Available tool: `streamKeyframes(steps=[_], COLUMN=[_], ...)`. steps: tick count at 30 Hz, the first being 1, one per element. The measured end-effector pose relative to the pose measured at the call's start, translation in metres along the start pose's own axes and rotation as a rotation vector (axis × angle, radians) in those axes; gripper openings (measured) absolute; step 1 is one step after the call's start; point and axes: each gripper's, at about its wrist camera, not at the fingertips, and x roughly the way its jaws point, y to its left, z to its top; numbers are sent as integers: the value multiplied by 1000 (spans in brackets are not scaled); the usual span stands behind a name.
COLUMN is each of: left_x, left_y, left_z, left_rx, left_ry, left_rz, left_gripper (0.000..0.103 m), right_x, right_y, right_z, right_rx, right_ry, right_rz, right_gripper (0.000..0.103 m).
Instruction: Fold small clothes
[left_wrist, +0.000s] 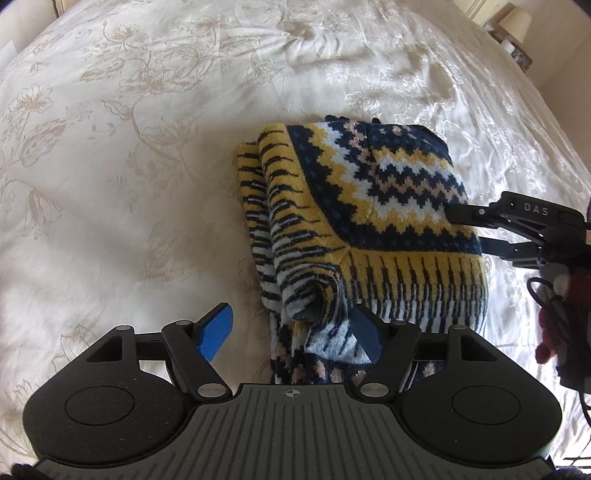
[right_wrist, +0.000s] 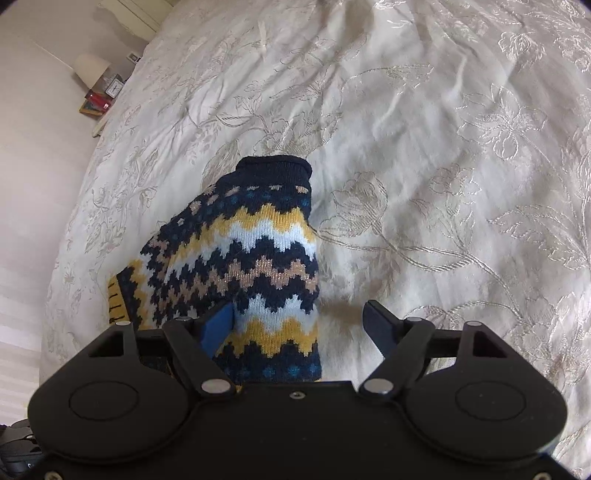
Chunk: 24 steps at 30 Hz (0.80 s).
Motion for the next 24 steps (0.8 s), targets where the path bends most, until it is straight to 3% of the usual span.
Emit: streamKeyframes(steps=[11, 24], left_x=[23, 63], left_y=[3, -1], left_z=[-21, -13], left_rx=[-49, -99], left_ry=[78, 102], left_rz=[-90, -218], left_gripper=[69, 78], right_x=[22, 48], right_y=[5, 20], right_z=[4, 5], right_rx=[-19, -64], right_ry=[55, 93], right_rz=[32, 107], right_gripper=[84, 99])
